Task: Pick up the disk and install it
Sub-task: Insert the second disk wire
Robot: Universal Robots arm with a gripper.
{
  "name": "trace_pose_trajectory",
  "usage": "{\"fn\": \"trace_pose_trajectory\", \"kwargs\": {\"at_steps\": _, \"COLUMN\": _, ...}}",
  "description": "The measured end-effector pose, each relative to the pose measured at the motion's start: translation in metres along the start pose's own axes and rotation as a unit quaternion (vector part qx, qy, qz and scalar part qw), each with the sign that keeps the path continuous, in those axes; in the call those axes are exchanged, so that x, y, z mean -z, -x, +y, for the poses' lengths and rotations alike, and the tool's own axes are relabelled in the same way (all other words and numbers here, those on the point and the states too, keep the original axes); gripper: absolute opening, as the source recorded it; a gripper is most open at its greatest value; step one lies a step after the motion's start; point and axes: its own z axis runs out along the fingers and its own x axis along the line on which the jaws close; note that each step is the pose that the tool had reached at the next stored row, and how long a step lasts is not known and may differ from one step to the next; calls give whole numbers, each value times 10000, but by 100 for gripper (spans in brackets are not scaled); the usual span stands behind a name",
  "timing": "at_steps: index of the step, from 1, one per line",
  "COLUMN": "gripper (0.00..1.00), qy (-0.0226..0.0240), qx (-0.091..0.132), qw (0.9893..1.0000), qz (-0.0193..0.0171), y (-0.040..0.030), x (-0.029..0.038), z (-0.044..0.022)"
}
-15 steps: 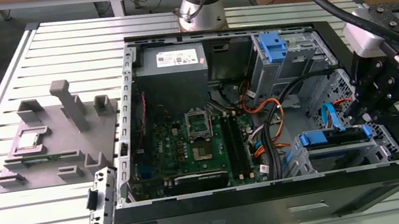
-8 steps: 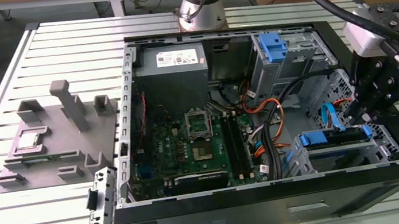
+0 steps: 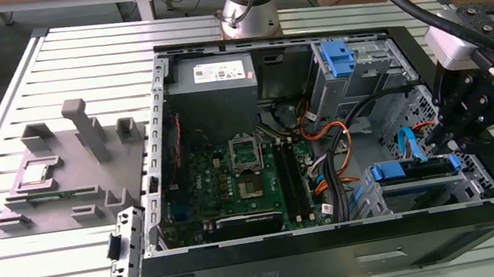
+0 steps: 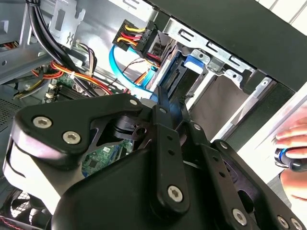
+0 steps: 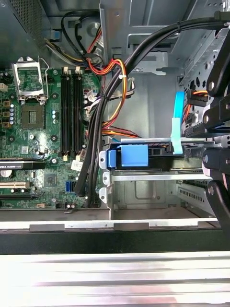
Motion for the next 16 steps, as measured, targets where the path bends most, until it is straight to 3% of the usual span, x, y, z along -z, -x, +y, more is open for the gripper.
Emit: {"fn": "trace_pose_trajectory", "kwargs": {"at_steps": 16, "gripper": 24, "qy": 62, "qx": -4, "qw": 10000, "qz": 2, "y": 0, "x": 0, "z": 0}}
